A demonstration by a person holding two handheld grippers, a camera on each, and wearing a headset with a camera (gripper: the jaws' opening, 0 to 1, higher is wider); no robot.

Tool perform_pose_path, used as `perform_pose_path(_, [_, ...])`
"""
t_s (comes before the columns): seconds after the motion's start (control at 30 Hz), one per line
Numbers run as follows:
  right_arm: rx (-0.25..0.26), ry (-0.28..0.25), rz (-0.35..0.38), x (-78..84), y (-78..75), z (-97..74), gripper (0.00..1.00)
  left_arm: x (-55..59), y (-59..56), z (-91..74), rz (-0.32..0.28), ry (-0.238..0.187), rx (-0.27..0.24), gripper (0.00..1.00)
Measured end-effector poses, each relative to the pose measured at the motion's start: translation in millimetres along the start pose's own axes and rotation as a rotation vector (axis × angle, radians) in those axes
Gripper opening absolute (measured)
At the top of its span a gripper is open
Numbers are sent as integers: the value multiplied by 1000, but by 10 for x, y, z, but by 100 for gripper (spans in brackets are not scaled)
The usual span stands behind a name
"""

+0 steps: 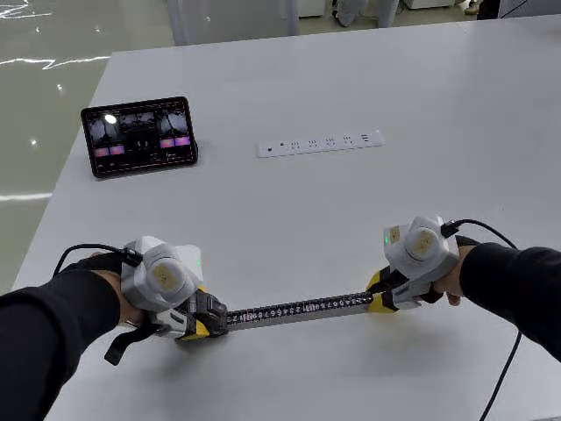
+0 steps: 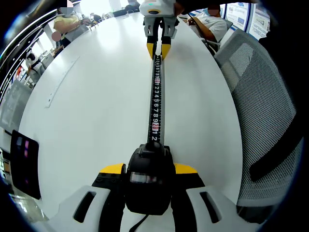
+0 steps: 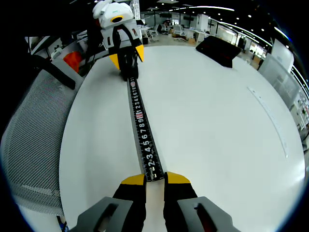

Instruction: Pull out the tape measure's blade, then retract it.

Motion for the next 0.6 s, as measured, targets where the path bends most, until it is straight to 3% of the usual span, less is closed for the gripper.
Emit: perform_pose_path(0.6, [5, 1, 7, 54, -4, -42, 9, -1, -1, -1, 1, 2, -4, 31])
Point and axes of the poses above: the centre of the closed fingertips' face, and the gripper's own axes: z roughly forward along the fingers, y roughly to its left, x roughly out of its underside, the point moved 8 cm from there along -z, roughly backward along the fingers
